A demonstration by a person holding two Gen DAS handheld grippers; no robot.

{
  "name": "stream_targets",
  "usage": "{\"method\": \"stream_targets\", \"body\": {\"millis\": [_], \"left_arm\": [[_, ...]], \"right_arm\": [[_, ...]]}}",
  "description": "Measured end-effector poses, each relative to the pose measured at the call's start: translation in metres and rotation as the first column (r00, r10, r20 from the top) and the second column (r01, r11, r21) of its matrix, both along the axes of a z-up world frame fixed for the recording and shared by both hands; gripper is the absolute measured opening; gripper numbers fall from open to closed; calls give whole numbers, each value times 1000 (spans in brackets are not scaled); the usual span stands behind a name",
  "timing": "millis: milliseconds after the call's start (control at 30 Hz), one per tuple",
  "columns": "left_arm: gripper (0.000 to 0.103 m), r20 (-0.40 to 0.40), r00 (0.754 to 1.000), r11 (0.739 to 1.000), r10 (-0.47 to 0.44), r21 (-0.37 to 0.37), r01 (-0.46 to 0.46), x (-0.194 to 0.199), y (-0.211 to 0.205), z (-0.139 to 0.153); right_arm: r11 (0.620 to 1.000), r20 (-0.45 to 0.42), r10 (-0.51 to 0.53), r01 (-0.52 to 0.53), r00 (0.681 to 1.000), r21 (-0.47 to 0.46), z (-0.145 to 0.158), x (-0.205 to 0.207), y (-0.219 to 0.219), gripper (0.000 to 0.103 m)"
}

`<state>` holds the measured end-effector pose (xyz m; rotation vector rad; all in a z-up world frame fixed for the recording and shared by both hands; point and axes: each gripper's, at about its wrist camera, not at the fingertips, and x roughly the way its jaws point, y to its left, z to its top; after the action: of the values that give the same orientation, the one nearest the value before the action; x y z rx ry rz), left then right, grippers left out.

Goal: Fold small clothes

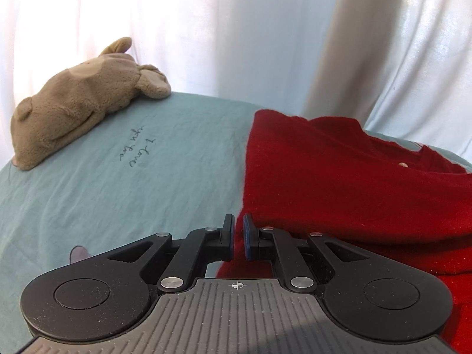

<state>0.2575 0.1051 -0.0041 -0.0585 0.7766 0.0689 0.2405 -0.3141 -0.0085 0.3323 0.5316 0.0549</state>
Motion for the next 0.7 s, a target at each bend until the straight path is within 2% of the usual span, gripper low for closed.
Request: {"method": "stream_targets", "body": {"millis": [100,167,267,333,400,533,700], "left_arm": [[19,11,1000,1000,-8,-10,8,0,0,3],[22,9,1000,1000,-8,-19,8,1,0,4],[26,-6,1000,995,-22,-97,21,1,4,5],[29,-17,999,985,-30,-170,26,1,9,4],[30,-44,999,966,-28,-259,15,2,17,-1],[28,-106,994,900,-5,-434,-42,6,33,-11],[31,-112,994,847,2,-528,-61,11,35,-14]], "right_arm": [[1000,-2,-16,16,1000,-22,-3,-2,-4,14],[999,-27,-19,18,999,-36,-11,1,-5,14],[1000,-133,-17,15,991,-18,-31,8,-10,18],[997,-173,-41,51,984,53,-40,4,-18,24],[986,-188,-44,73,981,149,-45,-3,-27,28],[949,-209,-43,105,977,297,-52,-15,-38,35],[873,-230,-35,141,973,467,-66,-30,-42,39]]}}
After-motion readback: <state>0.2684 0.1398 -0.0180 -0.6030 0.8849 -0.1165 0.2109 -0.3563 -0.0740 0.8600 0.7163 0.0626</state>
